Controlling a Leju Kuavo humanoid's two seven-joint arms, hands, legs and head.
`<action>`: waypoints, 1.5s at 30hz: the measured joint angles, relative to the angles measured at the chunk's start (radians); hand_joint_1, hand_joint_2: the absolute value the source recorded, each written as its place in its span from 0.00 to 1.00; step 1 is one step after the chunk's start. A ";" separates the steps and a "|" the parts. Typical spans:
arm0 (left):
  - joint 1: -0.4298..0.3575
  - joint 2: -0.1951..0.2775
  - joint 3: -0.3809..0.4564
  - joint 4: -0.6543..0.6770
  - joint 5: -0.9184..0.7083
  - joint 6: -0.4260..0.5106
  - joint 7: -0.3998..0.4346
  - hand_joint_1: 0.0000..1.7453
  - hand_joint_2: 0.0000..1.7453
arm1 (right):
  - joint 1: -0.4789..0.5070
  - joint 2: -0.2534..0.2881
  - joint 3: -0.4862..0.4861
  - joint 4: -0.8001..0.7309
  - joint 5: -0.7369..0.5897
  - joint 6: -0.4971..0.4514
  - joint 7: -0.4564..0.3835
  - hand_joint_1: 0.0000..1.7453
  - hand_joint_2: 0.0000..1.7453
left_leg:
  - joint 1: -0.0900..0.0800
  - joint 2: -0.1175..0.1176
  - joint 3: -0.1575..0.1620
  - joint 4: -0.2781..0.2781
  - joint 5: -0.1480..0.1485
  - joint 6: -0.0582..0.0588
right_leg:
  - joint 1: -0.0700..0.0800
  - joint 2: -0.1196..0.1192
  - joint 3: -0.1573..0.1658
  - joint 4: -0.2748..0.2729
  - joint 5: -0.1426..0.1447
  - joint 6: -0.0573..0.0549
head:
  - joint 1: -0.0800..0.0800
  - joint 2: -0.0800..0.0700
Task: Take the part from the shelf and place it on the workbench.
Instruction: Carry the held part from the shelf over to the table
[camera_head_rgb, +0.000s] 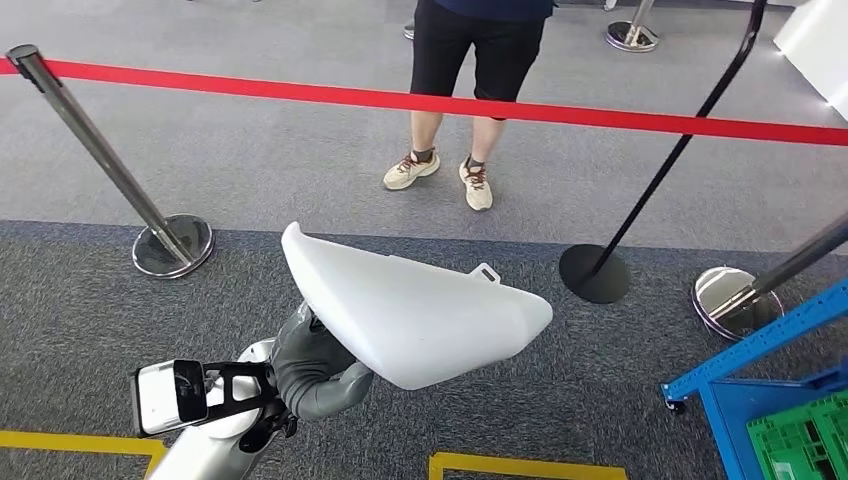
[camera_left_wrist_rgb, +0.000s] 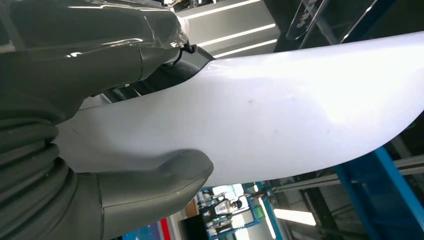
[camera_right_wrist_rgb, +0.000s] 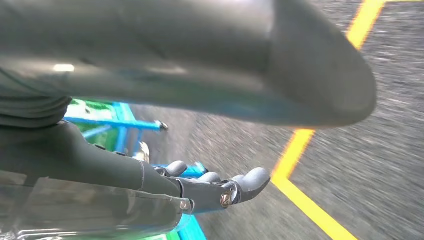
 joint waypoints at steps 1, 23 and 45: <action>-0.001 -0.005 0.000 -0.003 0.004 -0.003 0.009 1.00 1.00 | -0.001 0.000 0.000 0.000 -0.002 -0.002 -0.003 0.00 0.00 | 0.002 -0.011 0.001 -0.002 0.002 0.005 | -0.002 0.032 -0.023 0.050 -0.028 0.003 | 0.002 0.000; 0.007 -0.017 -0.007 0.060 -0.022 0.002 0.040 1.00 1.00 | 0.001 0.030 0.002 0.000 0.020 0.025 -0.002 0.00 0.00 | 0.010 0.001 -0.086 0.151 -0.044 -0.042 | 0.000 0.008 -0.008 -0.037 0.041 -0.033 | 0.002 0.000; 0.033 -0.027 -0.004 0.095 -0.011 -0.004 0.023 1.00 1.00 | -0.002 0.042 -0.014 0.001 -0.012 0.006 -0.011 0.00 0.00 | 0.012 -0.144 -0.014 0.013 -0.012 -0.034 | -0.005 0.135 -0.029 -0.031 0.050 -0.023 | 0.016 0.000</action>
